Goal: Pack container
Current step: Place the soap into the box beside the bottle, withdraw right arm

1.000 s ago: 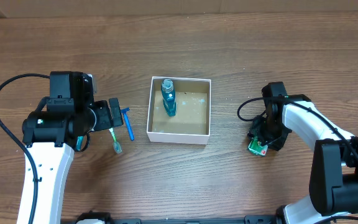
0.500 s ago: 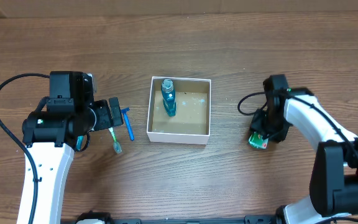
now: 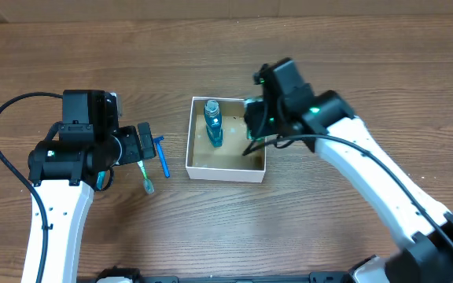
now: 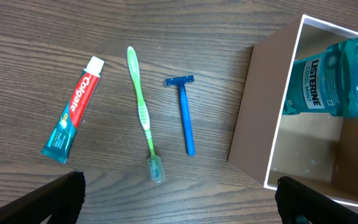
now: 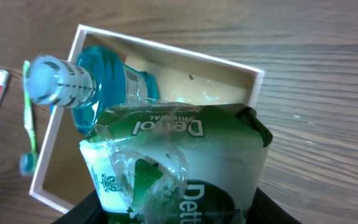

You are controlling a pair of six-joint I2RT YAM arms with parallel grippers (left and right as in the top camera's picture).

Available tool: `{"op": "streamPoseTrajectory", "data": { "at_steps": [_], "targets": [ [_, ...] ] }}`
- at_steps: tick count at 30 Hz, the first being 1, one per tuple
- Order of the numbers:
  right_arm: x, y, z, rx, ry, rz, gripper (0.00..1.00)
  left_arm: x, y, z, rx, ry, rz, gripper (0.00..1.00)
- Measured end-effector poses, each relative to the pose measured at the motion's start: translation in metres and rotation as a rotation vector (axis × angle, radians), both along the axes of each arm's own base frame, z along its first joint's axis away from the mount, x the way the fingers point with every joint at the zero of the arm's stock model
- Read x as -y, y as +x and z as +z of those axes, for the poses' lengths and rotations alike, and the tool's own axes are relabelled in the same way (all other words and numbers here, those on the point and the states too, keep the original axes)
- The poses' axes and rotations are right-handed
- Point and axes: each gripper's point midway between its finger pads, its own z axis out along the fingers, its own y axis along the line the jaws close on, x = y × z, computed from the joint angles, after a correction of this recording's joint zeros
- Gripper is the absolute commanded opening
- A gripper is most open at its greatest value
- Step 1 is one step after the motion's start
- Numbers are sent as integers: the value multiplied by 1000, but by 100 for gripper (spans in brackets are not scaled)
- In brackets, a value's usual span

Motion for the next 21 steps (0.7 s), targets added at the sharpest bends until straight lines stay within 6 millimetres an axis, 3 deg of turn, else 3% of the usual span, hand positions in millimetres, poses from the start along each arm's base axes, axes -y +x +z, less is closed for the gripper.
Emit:
{"op": "streamPoseTrajectory", "data": {
  "at_steps": [3, 6, 8, 9, 13, 15, 16, 18, 20, 21],
  "targets": [
    [-9, 7, -35, -60, -30, 2, 4, 0, 0, 0, 0, 0, 0, 100],
    [-15, 11, -66, -113, -48, 6, 18, 0, 0, 0, 0, 0, 0, 100],
    [-17, 14, -72, -116, -47, 8, 45, 0, 0, 0, 0, 0, 0, 100],
    [-18, 14, -72, -115, -45, 8, 64, 0, 0, 0, 0, 0, 0, 100],
    [-19, 16, -71, -104, -44, 19, 79, 0, 0, 0, 0, 0, 0, 100],
    [-17, 15, -69, -102, -51, 21, 80, 0, 0, 0, 0, 0, 0, 100],
    [-14, 13, -66, -104, -62, 17, 81, 0, 0, 0, 0, 0, 0, 100],
    [-4, 11, -33, -47, -70, -3, 87, 0, 1, 0, 4, 0, 0, 100],
    [16, 10, 20, 55, -42, -73, 91, 3, 2, 1, 7, -15, -8, 100],
    [37, 9, 60, 134, -2, -136, 92, 5, 1, 1, 6, -20, -14, 100]
  ]
}}
